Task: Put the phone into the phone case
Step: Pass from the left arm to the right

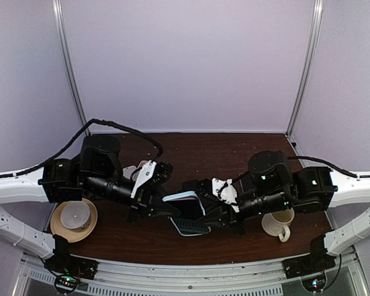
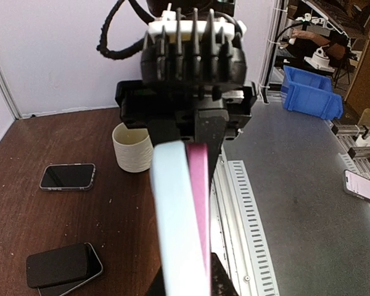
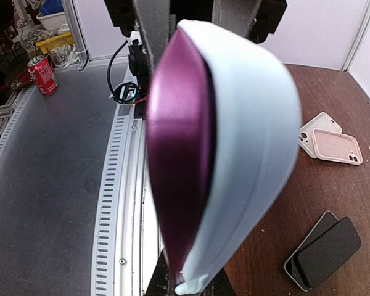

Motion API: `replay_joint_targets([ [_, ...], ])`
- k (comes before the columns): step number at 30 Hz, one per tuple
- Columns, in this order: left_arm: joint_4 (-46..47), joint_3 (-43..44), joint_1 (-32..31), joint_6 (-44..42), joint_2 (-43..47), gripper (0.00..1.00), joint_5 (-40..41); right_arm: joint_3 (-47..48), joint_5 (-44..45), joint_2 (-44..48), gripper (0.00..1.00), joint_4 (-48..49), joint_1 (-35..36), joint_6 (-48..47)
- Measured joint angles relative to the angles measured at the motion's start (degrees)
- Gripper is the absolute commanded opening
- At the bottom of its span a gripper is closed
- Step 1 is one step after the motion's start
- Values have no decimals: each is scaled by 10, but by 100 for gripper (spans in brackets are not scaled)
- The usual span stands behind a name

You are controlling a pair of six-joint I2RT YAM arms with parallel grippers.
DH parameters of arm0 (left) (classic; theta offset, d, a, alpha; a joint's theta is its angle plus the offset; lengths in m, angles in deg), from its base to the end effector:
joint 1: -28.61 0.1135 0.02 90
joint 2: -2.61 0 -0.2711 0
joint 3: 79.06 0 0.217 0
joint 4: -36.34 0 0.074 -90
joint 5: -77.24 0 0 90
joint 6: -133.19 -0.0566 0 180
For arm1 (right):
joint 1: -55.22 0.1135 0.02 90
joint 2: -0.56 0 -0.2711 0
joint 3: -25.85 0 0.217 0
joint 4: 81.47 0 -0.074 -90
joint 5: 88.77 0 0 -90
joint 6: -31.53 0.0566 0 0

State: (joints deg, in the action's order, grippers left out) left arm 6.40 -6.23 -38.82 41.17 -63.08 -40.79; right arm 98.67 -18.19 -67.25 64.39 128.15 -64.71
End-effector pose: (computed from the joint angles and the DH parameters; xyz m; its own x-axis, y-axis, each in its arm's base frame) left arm 0.0668 -0.2300 0.3395 -0.1140 0.3555 -0.9277 0.9860 -0.0738 -0.1495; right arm 0.0539 0.2398 0.3215 -0.0348 -0.4625 -0.8859 -0.9965 -0.0514 0.0659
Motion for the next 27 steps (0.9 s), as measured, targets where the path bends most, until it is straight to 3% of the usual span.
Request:
replay_joint_targets([
  [2,4,1,-1,-3,0,48,7,0,6,2,0,4,0,5],
  [6,14,3,-6,-6,1,75,26,0,15,12,0,25,0,17],
  [9,25,-3,-5,-10,8,84,51,0,18,28,0,46,0,25],
  [11,40,-18,-5,-11,21,85,67,-2,21,42,0,67,0,32],
  [15,64,-41,-5,-9,28,70,85,-8,27,60,0,116,0,40],
  [19,95,-43,-5,0,15,33,85,-8,30,60,0,141,0,47],
  [23,118,-43,-5,7,8,4,71,-8,34,60,0,148,-2,47],
  [27,127,-50,-5,19,10,0,58,-7,29,60,0,147,-3,41],
])
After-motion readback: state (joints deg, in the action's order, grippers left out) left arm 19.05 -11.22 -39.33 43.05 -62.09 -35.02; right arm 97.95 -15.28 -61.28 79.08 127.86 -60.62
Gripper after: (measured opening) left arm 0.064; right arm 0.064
